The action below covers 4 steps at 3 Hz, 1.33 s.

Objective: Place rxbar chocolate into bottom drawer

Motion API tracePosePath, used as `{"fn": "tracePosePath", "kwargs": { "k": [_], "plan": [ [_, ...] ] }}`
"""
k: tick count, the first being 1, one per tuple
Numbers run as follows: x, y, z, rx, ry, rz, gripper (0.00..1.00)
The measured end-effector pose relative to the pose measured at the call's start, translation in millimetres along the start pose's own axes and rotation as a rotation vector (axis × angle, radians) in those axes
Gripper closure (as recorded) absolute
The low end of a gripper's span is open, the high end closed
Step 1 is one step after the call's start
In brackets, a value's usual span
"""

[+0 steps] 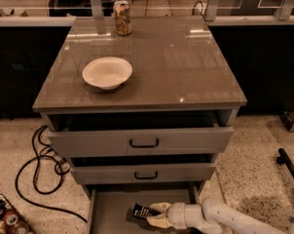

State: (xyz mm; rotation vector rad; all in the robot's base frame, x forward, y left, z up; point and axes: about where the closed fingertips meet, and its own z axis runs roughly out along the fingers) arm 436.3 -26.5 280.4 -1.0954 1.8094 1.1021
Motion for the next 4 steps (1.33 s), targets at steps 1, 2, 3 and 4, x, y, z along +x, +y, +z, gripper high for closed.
{"fn": "tracePosePath", "kwargs": {
  "k": [1,2,3,4],
  "plan": [
    [15,-11,29,-0.003,0.045,0.007,1.0],
    [25,-25,53,0.016,0.087,0.006,1.0],
    [27,-36,73,0.04,0.098,-0.013,1.0],
    [22,-41,98,0.063,0.102,-0.05,1.0]
  ]
}}
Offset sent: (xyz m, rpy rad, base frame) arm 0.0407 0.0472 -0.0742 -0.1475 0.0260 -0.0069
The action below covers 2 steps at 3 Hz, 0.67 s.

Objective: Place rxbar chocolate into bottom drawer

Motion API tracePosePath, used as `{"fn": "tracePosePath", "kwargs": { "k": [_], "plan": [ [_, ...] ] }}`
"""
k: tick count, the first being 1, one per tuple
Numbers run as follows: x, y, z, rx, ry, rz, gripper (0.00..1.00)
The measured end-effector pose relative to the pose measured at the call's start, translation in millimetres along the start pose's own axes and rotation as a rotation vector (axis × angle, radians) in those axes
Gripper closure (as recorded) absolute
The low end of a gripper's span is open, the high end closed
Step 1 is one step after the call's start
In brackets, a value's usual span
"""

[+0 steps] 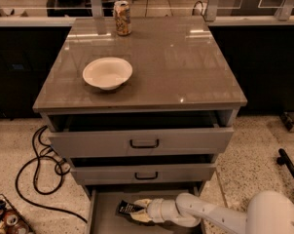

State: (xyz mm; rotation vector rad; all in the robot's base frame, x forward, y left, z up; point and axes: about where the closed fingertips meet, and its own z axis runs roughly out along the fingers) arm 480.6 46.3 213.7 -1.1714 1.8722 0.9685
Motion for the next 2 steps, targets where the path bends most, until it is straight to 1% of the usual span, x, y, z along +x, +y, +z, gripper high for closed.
{"fn": "tracePosePath", "kwargs": {
  "k": [1,2],
  "plan": [
    [5,4,16,0.024,0.006,-0.013,1.0],
    [31,33,46,0.044,0.013,0.008,1.0]
  ]
}}
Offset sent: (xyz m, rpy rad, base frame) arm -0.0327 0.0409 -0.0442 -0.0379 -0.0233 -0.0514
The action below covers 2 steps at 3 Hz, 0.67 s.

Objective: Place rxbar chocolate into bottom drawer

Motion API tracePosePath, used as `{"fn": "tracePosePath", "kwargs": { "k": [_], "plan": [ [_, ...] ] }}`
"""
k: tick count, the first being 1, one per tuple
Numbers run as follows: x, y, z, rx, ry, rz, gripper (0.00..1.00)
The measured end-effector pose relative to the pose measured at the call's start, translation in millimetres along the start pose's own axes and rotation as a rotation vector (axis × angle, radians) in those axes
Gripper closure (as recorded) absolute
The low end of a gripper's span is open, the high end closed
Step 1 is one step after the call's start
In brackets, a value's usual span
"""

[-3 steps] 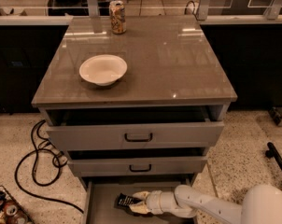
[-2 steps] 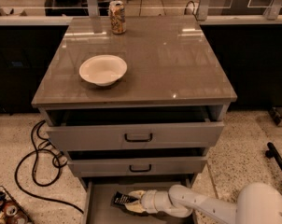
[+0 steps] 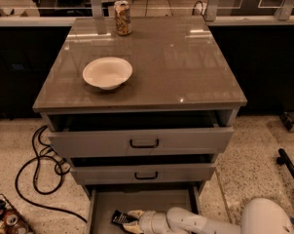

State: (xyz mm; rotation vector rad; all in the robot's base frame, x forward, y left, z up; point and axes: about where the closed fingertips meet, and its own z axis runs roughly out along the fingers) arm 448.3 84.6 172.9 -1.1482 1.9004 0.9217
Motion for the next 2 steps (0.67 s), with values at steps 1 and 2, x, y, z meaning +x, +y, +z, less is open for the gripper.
{"fn": "tracePosePath", "kwargs": {
  "k": [1,2],
  "plan": [
    [0,0,0,0.0,0.0,0.0,1.0],
    [9,-11,3,0.013,-0.007,0.015,1.0]
  ]
}}
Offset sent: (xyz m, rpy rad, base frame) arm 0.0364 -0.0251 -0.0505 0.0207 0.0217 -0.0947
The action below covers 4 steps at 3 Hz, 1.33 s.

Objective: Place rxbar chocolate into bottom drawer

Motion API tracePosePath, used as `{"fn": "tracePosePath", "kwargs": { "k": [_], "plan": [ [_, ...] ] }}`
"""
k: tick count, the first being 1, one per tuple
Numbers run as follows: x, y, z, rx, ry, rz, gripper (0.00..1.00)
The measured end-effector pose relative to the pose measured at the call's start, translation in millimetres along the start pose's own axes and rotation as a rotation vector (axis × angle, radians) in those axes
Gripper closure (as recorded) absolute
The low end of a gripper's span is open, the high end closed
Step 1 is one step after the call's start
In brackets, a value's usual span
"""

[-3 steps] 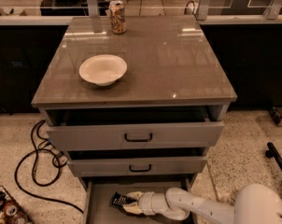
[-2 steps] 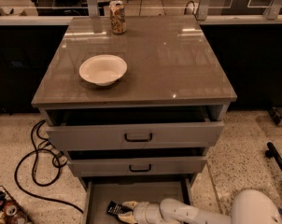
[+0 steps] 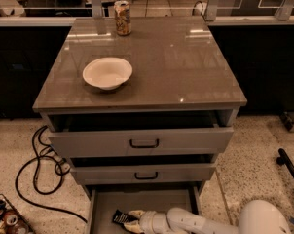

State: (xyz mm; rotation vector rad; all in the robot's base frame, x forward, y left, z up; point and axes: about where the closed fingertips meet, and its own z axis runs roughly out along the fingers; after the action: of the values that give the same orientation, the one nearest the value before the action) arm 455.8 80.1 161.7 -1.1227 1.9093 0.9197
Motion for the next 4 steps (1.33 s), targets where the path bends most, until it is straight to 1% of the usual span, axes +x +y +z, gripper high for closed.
{"fn": "tracePosePath", "kwargs": {
  "k": [1,4],
  "plan": [
    [2.8,-10.4,0.7,0.016,-0.003,0.005,0.85],
    [2.3,-6.1,4.6,0.007,-0.005,0.007,0.15]
  ]
}}
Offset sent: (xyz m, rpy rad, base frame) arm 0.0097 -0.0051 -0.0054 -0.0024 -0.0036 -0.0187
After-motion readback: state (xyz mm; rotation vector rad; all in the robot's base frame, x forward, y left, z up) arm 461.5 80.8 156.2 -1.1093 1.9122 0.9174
